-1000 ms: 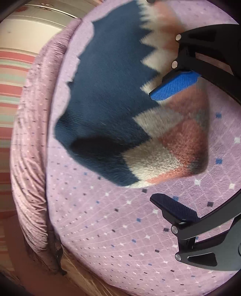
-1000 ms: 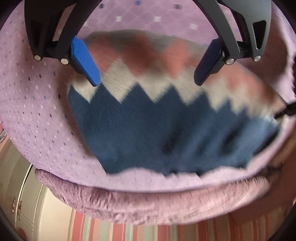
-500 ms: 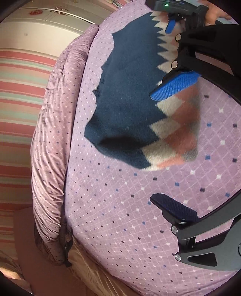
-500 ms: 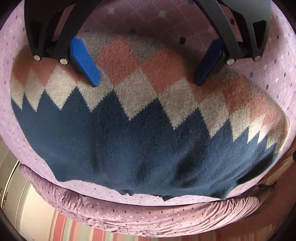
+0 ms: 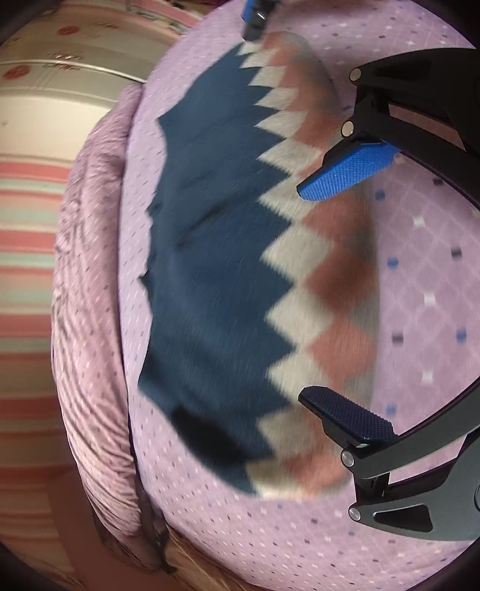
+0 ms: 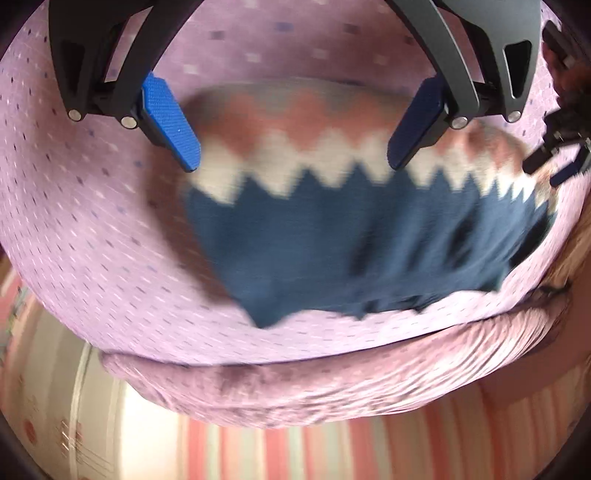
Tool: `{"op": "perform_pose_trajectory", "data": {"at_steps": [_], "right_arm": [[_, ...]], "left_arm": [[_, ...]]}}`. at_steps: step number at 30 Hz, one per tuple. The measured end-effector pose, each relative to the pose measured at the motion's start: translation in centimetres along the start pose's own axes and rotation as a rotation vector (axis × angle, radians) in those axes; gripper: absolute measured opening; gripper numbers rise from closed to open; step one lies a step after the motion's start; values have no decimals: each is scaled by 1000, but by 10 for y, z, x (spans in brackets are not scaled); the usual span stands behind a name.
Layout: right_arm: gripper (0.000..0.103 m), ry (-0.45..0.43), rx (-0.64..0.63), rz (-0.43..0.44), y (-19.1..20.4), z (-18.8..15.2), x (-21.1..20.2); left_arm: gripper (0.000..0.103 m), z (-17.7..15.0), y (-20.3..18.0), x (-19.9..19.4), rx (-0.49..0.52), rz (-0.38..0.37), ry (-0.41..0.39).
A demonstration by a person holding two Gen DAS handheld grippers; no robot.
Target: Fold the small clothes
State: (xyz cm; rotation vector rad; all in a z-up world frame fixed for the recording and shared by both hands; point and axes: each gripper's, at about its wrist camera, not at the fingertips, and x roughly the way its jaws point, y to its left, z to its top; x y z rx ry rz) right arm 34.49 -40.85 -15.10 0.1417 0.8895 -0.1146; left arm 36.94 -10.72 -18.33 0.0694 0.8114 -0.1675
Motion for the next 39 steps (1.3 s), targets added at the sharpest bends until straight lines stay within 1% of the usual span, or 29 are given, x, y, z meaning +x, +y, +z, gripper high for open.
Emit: {"op": "perform_pose_trajectory", "data": {"at_steps": [2,4,5,7,9,14,16,19,23,29,30,31,32,33,34,35,36,38,39], "right_arm": [[101,32,43,-7,-29,-7,3],[101,60,62,-2,-47,-12,9],[101,71,76,11,-53,-15,12],[101,97,125,65,-64,-19,20],[101,107,149,77,-69,-22,26],[101,145,209,163,-73,-22,49],[101,169,245,214,-74,-23,60],[101,192,281,243,-76,-24,71],[102,211,273,274,-70,-23,78],[102,245,221,283,-53,-18,89],[93,245,228,314,-50,-17,91],[79,246,233,342,-47,-15,93],[70,253,237,360,-45,-14,94],[66,253,243,356,-43,-13,94],[63,245,237,351,-41,-12,93],[58,237,230,349,-40,-12,91],[49,228,229,352,-40,-11,89],[38,195,248,374,-46,-11,79],[35,177,266,393,-49,-10,74]], "left_arm": [[100,-3,-11,9,16,19,18],[100,-7,-21,19,37,46,36],[100,-8,-23,22,45,59,43],[100,-12,-30,30,78,91,64],[100,-14,-32,34,84,107,66],[100,-14,-32,40,76,116,85],[100,-13,-31,42,65,113,89],[100,-13,-30,42,41,109,87],[100,-12,-27,42,17,96,86],[100,-11,-25,37,-17,80,58],[100,-11,-24,36,-27,73,52],[100,-11,-24,36,-34,68,50],[100,-11,-25,36,-38,66,50],[100,-10,-25,36,-42,61,47],[100,-10,-25,36,-43,60,48],[100,-10,-25,37,-43,62,50],[100,-10,-25,37,-45,62,50],[100,-10,-25,37,-49,57,48],[100,-10,-24,37,-49,55,47]]}}
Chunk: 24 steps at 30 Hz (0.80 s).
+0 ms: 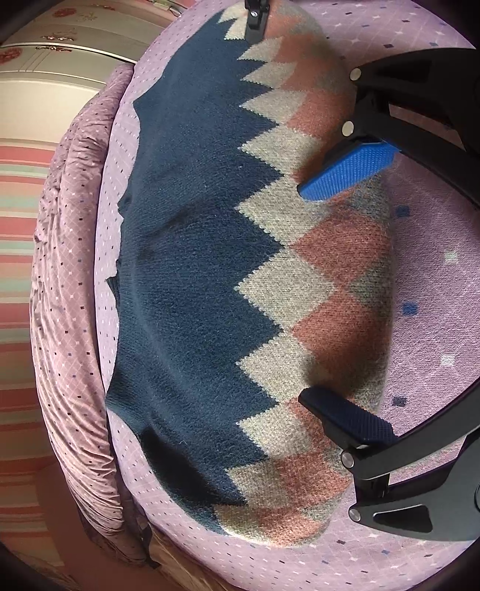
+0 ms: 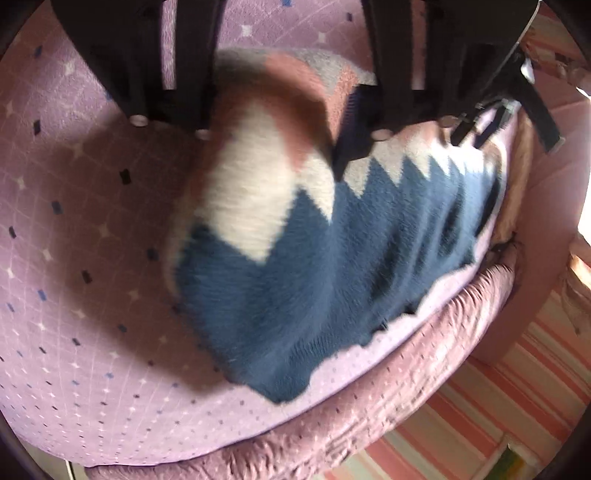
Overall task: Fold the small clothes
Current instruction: 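Grasp the patterned hem with the right tool and fold it over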
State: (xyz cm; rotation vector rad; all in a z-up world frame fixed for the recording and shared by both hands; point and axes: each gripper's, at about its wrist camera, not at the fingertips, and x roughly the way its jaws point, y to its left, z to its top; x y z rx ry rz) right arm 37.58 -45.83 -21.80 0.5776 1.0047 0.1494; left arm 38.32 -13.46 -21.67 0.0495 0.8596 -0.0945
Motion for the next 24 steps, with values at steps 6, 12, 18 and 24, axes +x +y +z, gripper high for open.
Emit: {"op": "perform_pose_trajectory", "data": {"at_steps": [6,12,18,24], "right_arm": [[30,-47,-16,60,17,6,-19],[29,-101,-79,108,45,16,-43],[27,-162,-159,151,90,26,-58],[26,-204,-291,234,161,29,-69]], "left_arm": [[100,0,2,-4,-7,-12,-1],[100,4,7,-15,-41,-53,-17],[100,17,21,-39,-62,-83,-73],[100,35,52,-68,-100,-91,-140]]}}
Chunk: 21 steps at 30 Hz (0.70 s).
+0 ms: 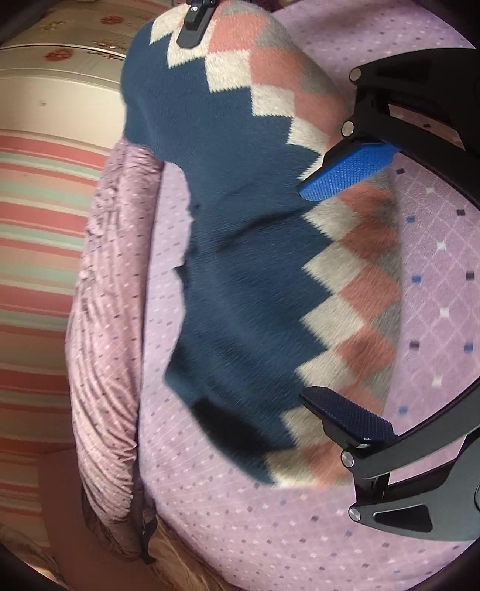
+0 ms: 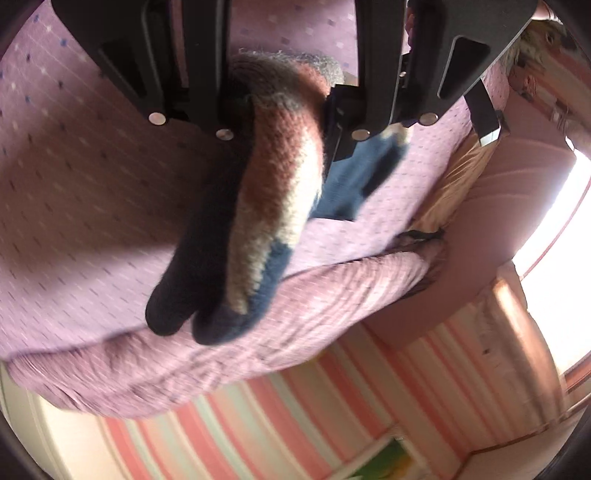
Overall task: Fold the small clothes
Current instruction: 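Grasp the patterned hem with the right tool and fold it over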
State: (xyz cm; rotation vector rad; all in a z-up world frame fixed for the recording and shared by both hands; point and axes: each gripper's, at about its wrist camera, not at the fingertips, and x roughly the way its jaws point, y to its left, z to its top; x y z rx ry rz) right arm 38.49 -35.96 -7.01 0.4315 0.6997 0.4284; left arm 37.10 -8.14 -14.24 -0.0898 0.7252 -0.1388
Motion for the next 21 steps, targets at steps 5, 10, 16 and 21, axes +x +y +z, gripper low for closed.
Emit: {"op": "perform_pose_trajectory", "data": {"at_steps": [5,10,16,21], "right_arm": [[25,20,-46,38,45,9,27],[24,40,-54,54,80,9,55],[24,79,-77,38,132,5,97],[23,153,-125,19,173,-17,146]], "left_arm": [[100,14,37,-25,-29,20,-45],[100,24,84,-39,-72,60,-62],[100,30,141,-58,-117,111,-81],[100,28,176,-71,-135,145,-89]]}}
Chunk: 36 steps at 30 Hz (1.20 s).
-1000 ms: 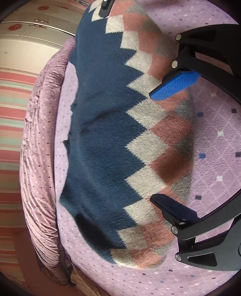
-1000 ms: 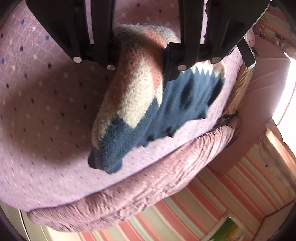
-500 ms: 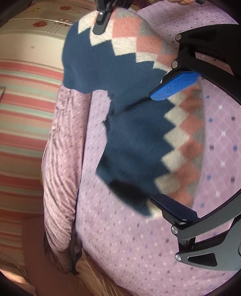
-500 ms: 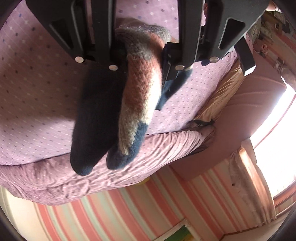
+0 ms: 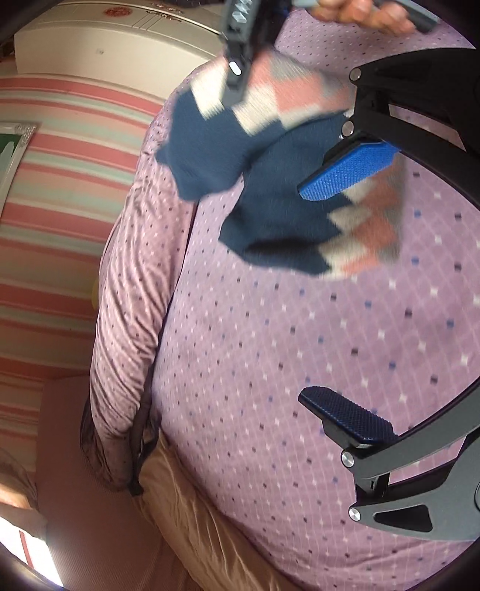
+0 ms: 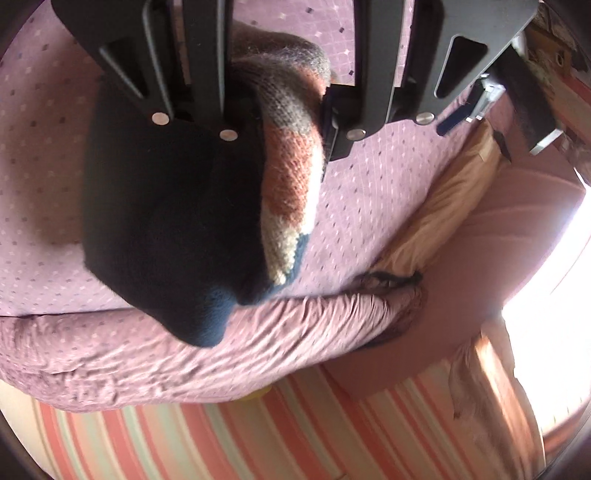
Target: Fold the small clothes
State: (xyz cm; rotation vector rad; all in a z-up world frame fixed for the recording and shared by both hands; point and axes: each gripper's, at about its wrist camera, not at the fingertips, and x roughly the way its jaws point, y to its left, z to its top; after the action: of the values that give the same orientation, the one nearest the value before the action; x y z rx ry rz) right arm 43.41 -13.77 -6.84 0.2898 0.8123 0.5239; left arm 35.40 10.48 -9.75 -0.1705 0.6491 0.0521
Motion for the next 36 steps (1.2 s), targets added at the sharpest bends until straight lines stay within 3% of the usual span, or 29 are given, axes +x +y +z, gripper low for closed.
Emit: {"op": "perform_pose_trajectory", "data": {"at_steps": [7,11,13,14,15,19,21,23,25,27,30,36], "right_arm": [[23,147,-129,-146,44,-56,82],[30,144,-230,-225,60,-70,88],[51,137,-242,-206,63,-68,81],[76,132,-237,-177,65,-66,76],[86,123,-232,-161,64,-64,69],[88,33,-184,-103,62,-55,23],[92,-16,-189,-132,57,-53,3],[93,-37,-197,-224,43,-52,-9],[93,-27,-189,-313,24,-53,-10],[93,-4,-151,-349,5,-54,-6],[93,34,-102,-321,-12,-64,5],[96,125,-130,-251,6,-85,51]], "left_arm": [[100,2,31,-6,-15,29,0],[100,6,39,-11,-15,33,-4],[100,8,41,-13,-24,25,-3],[100,9,41,-14,-26,22,-4],[100,10,41,-15,-25,19,-5],[100,12,34,-20,-5,16,-12],[100,12,28,-21,2,12,-11],[100,12,21,-21,3,0,-10],[100,11,13,-21,9,-9,-10],[100,11,4,-19,13,-20,-7],[100,11,-3,-19,12,-22,-5],[100,14,6,-22,27,20,-2]]}}
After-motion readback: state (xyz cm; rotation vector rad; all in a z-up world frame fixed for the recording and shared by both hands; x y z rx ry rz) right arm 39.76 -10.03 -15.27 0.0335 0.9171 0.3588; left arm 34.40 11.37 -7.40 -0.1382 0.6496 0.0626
